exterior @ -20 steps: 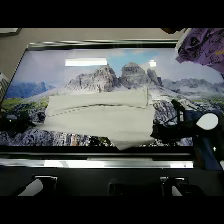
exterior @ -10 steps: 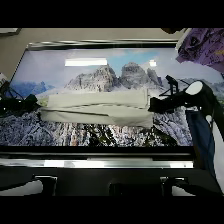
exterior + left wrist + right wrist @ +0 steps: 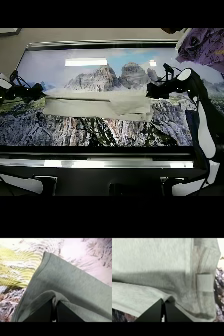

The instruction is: Fold the clothes and pants, and hang the long-sleeved shirts on hangers.

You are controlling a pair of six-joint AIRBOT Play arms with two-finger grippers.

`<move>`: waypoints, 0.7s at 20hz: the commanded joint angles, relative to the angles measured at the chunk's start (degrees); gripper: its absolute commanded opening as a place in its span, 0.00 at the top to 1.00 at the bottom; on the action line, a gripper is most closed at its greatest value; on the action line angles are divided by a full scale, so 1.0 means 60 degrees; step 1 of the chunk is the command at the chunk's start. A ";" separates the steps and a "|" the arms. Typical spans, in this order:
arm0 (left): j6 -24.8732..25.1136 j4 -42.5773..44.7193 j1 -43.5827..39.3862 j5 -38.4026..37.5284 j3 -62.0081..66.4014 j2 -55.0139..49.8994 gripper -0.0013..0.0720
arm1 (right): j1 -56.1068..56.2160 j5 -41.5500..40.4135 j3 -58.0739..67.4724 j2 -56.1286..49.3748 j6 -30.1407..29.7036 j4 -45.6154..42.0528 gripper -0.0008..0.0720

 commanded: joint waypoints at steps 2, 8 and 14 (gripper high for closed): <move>-0.0197 0.0015 -0.0186 0.0040 0.0896 -0.1016 0.97 | 0.0007 -0.0860 0.0583 -0.0841 0.0164 0.0000 0.95; -0.0262 0.0004 -0.0368 0.0062 0.0987 -0.1643 0.95 | 0.0004 -0.1534 0.0583 -0.1545 0.0087 0.0277 0.95; -0.0262 -0.0200 -0.0321 -0.0142 0.1749 -0.1464 0.08 | -0.0696 0.0044 0.1107 -0.1253 0.0699 0.0729 0.41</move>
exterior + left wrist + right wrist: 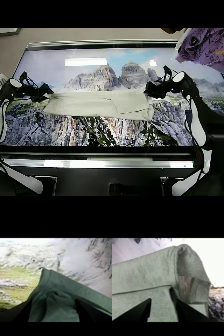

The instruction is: Fold the clothes and pants, and hang the long-sleeved shirts on hangers.

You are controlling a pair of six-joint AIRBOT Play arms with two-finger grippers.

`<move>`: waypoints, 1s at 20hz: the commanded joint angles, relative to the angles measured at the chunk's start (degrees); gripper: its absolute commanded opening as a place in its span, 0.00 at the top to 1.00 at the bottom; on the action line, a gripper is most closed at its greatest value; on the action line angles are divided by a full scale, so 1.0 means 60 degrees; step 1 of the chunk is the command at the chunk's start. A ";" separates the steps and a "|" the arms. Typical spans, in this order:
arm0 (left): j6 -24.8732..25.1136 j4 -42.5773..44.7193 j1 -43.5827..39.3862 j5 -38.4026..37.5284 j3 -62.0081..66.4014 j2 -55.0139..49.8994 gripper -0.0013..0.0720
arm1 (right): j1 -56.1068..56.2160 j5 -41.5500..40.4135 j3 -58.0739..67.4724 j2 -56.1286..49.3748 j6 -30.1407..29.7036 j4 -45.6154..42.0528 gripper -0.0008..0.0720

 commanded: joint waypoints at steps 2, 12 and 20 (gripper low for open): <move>-0.0007 -0.0011 0.0182 -0.0852 0.1093 0.0306 0.06 | -0.1355 0.1836 0.0678 0.0313 -0.0018 0.0324 0.33; -0.0025 0.0568 0.0623 -0.2448 0.1698 0.1596 0.06 | -0.2637 0.3956 0.0576 -0.1818 -0.2218 0.3446 0.09; -0.0182 0.0568 0.0619 -0.2444 0.1694 0.1592 0.06 | -0.1162 0.3275 0.0576 -0.2371 -0.2361 0.3195 0.10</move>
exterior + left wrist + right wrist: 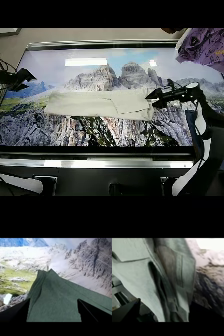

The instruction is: Fold the clothes and pants, and hang the long-sleeved shirts on hangers.

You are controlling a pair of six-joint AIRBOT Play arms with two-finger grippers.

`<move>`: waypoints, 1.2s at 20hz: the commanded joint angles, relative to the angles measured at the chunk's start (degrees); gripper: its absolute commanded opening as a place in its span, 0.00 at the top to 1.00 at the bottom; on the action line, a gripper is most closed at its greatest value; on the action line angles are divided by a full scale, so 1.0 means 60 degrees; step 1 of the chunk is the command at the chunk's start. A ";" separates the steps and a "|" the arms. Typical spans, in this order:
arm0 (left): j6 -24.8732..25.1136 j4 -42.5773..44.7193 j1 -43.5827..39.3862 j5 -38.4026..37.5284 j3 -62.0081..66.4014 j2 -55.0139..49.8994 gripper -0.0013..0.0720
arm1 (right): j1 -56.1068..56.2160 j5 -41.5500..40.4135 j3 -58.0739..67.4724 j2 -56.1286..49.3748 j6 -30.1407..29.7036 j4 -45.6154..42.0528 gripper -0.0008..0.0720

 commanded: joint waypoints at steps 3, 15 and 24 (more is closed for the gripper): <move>-0.0025 -0.0004 -0.0058 -0.0025 0.0004 0.0007 0.06 | 0.0943 -0.0579 0.0000 -0.0124 -0.0073 -0.0157 0.52; -0.0707 -0.2612 -0.4113 0.0994 0.0004 -0.2084 0.96 | 0.1096 0.0546 0.1249 0.3552 0.2881 -0.5071 0.95; -0.1133 -0.5832 -0.8080 0.4386 0.0062 -0.3676 0.96 | 0.1100 0.2557 0.3217 0.4357 0.4237 -0.7326 0.95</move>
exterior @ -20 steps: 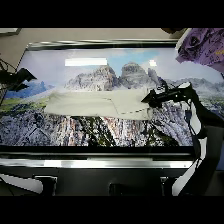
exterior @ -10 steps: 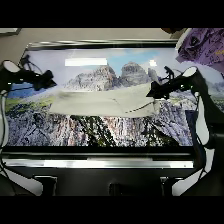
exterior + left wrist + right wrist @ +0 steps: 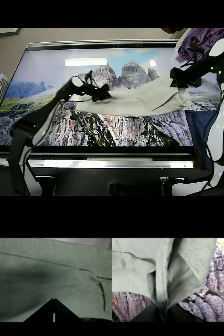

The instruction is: Fold the clothes and pants, and hang the long-sleeved shirts on hangers.

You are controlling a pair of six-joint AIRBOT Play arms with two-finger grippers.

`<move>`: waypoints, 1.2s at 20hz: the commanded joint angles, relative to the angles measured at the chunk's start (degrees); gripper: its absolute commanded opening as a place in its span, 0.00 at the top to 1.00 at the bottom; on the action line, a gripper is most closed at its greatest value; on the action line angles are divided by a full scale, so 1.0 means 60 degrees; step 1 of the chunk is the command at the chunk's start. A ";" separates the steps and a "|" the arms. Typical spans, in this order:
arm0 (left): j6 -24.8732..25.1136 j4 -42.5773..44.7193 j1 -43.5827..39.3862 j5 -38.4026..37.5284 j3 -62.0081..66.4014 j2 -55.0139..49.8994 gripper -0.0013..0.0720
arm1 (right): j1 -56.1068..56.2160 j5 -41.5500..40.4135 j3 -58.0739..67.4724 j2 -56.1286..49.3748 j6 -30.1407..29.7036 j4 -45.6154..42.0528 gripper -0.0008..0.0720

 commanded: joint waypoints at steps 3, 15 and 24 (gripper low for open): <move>-0.0219 -0.2659 -0.1825 0.2302 0.0583 -0.1049 0.96 | 0.0011 0.0641 0.0474 0.0423 0.0678 -0.0528 0.95; -0.2477 -0.2820 -0.2714 0.2193 0.2109 -0.2554 0.96 | 0.0011 0.0645 0.0474 0.0841 0.0943 -0.0189 0.95; -0.3005 0.2863 0.0127 -0.2976 0.2106 0.0372 0.97 | 0.0521 -0.1468 0.0463 0.0831 0.3388 0.2262 0.95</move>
